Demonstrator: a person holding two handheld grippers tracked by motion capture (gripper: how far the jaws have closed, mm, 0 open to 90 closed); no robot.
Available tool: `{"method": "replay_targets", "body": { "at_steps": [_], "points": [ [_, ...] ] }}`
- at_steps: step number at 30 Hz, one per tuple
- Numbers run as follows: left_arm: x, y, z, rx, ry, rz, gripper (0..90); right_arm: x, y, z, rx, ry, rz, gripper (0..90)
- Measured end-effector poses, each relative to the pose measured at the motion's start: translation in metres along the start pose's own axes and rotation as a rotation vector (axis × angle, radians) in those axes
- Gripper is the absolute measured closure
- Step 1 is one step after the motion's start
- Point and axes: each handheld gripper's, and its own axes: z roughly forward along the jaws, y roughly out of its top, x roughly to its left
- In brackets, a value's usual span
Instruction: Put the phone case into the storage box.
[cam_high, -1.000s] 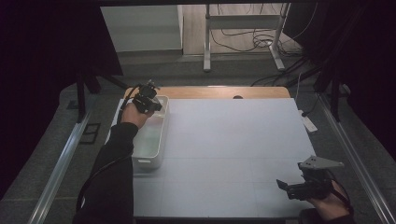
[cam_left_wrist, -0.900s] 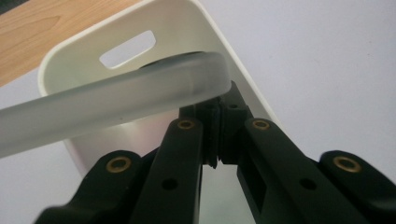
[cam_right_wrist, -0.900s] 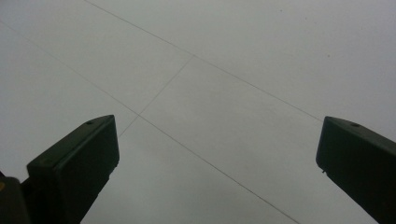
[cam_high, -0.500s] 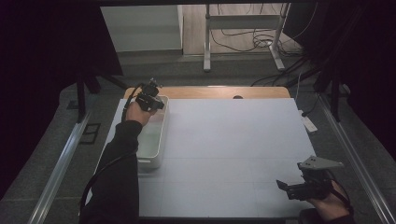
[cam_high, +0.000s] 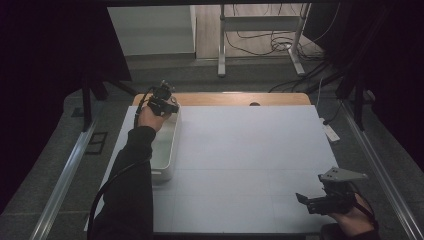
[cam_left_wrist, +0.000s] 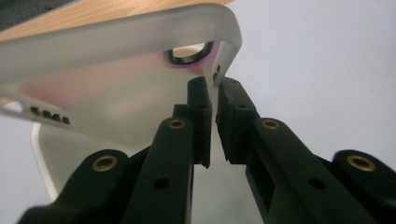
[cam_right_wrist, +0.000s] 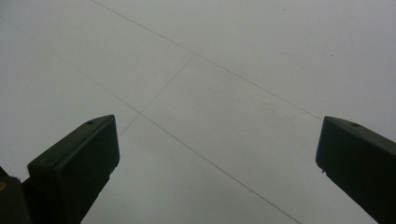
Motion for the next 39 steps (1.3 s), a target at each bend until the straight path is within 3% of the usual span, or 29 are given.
{"method": "replay_targets", "body": {
  "at_steps": [13,27,39],
  "points": [
    [-0.003,0.007,-0.005,-0.022,0.000,0.007,74.5,0.000,0.000,0.000,0.000,0.001,0.000,0.0],
    [-0.004,-0.001,-0.017,-0.083,-0.034,-0.023,64.6,0.001,0.000,0.000,0.001,-0.001,-0.005,0.0],
    [-0.007,-0.007,-0.023,-0.119,-0.057,-0.021,55.2,0.000,0.000,0.000,-0.002,0.003,-0.004,0.0]
  ]
}}
